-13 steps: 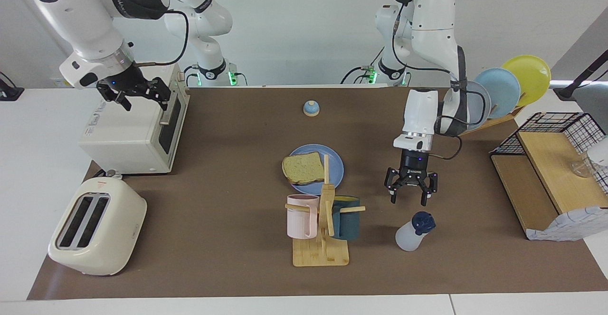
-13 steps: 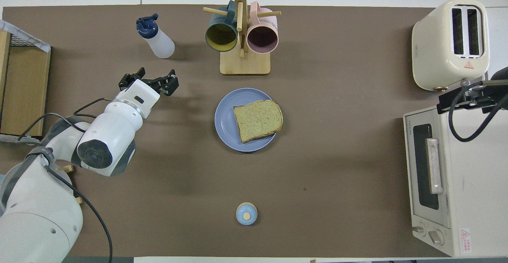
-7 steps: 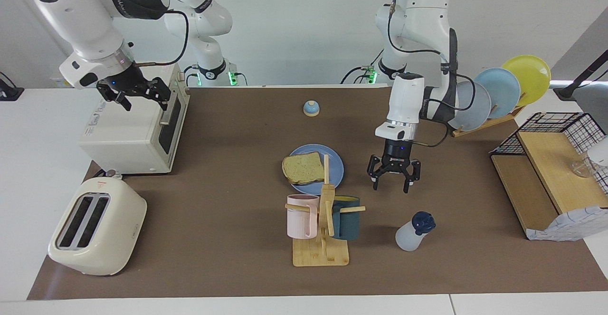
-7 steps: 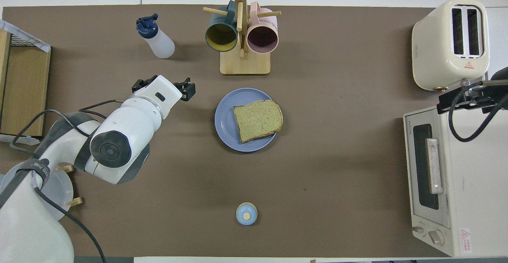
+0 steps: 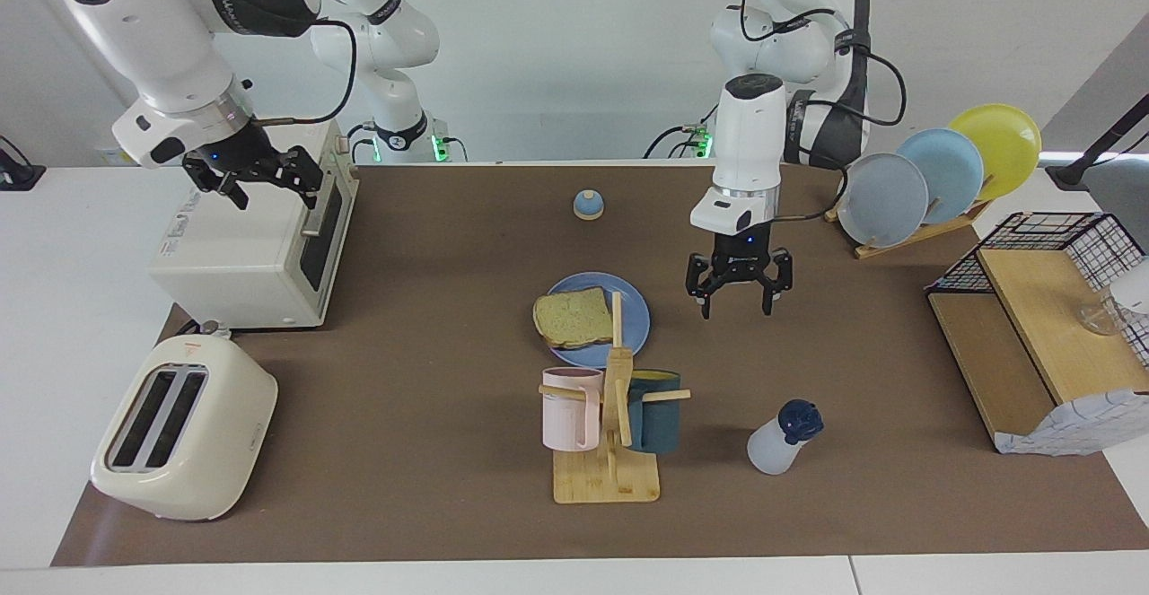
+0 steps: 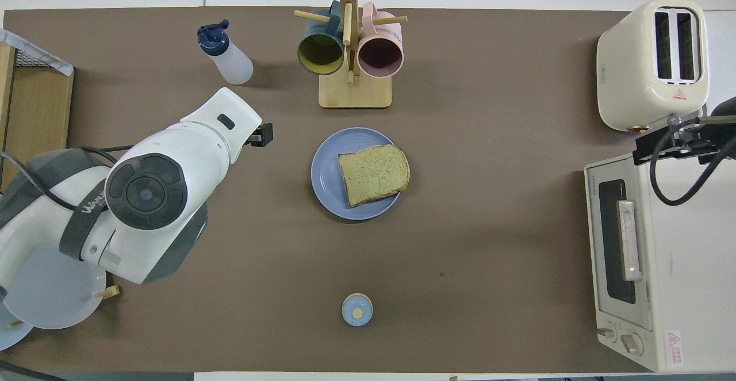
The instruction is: Put bread on plate and add seasoning
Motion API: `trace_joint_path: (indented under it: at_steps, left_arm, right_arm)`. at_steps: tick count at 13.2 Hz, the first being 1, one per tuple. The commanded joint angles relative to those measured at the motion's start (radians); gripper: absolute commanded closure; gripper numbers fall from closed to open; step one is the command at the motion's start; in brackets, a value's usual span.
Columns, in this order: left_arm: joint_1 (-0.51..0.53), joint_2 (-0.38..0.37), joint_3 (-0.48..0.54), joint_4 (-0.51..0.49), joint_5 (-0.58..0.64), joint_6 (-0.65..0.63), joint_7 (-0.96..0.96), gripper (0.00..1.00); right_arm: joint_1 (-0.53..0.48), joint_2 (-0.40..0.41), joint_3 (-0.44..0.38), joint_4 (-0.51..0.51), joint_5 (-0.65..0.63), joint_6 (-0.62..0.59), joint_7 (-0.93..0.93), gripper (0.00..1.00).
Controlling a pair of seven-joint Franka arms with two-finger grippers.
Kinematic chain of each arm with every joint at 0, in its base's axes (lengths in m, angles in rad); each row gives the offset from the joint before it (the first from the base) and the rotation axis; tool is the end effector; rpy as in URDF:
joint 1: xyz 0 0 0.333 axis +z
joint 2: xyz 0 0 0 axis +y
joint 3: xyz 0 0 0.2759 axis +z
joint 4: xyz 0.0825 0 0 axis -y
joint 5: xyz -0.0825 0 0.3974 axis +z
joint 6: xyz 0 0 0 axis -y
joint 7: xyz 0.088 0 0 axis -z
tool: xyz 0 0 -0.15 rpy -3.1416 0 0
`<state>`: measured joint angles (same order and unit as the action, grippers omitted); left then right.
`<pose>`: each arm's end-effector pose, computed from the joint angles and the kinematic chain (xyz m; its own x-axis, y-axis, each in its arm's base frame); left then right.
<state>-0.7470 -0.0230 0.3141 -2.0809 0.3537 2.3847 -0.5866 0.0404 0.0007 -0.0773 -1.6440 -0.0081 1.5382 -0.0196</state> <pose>0.5492 -0.2386 0.3852 0.9130 -0.0778 0.4005 -0.0440 -0.9947 -0.0931 0.5562 -0.0218 0.5033 0.9942 -0.0174 -0.1064 -0.0168 -0.9998 0.0061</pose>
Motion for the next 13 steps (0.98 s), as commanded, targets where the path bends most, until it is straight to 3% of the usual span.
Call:
trace_joint_path:
  at_steps: [1, 5, 8, 13]
  left_arm:
    - [-0.017, -0.107, 0.008, 0.013, -0.03, -0.171, 0.01, 0.0]
    - [0.029, -0.13, 0.028, 0.188, -0.172, -0.462, 0.261, 0.0]
    - [0.093, -0.135, 0.028, 0.241, -0.174, -0.554, 0.35, 0.0]
    - [0.349, -0.13, -0.016, 0.306, -0.284, -0.673, 0.634, 0.0]
  right_arm:
    - [-0.01, -0.011, 0.005, -0.01, -0.006, 0.005, -0.017, 0.0]
    - [-0.01, -0.011, 0.005, -0.01, -0.006, 0.005, -0.019, 0.0]
    - [-0.01, -0.011, 0.005, -0.01, -0.006, 0.005, -0.019, 0.0]
    - [-0.01, -0.011, 0.005, -0.01, -0.006, 0.005, -0.019, 0.0]
